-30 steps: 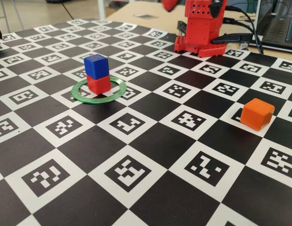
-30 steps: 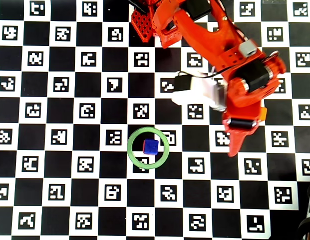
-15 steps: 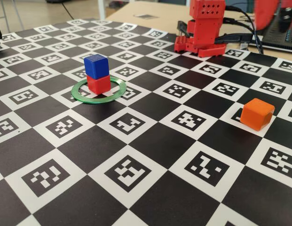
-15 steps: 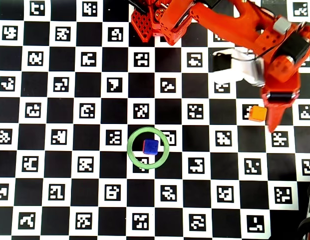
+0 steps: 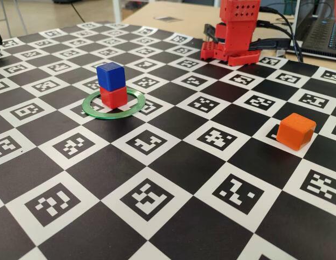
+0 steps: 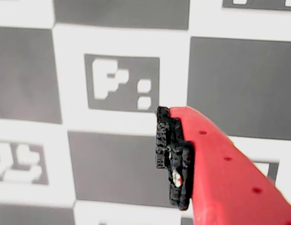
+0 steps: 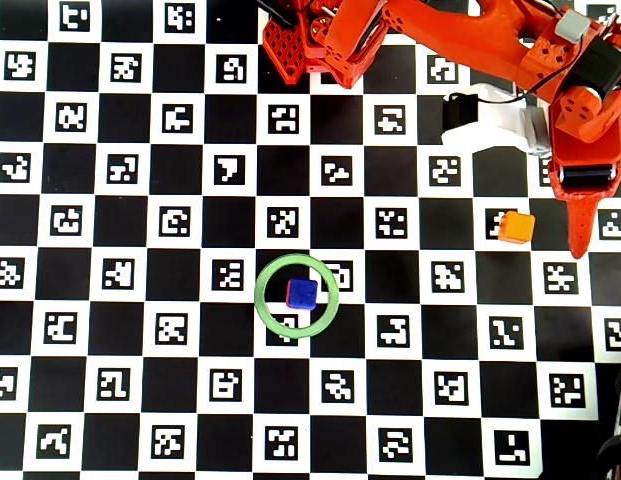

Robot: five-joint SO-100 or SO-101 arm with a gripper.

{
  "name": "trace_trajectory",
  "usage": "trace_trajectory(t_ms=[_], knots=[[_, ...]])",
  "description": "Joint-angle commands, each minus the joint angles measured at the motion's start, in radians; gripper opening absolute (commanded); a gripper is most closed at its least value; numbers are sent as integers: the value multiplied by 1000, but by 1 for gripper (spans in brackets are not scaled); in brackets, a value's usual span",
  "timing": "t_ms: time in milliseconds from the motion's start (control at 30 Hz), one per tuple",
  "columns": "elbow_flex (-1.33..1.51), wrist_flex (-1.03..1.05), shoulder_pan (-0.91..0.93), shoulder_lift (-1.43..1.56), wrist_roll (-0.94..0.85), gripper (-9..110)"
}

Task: Grab the red cube then put it in the green circle then put the blue cube on top and finally the orange cube on top

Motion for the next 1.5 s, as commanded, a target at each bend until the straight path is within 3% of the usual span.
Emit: trace_trajectory(t_ms=[0, 700, 1467], knots=[[40, -60, 9, 37, -6, 54], [161, -187, 35, -124, -87, 52], [14, -181, 61, -295, -58, 52]])
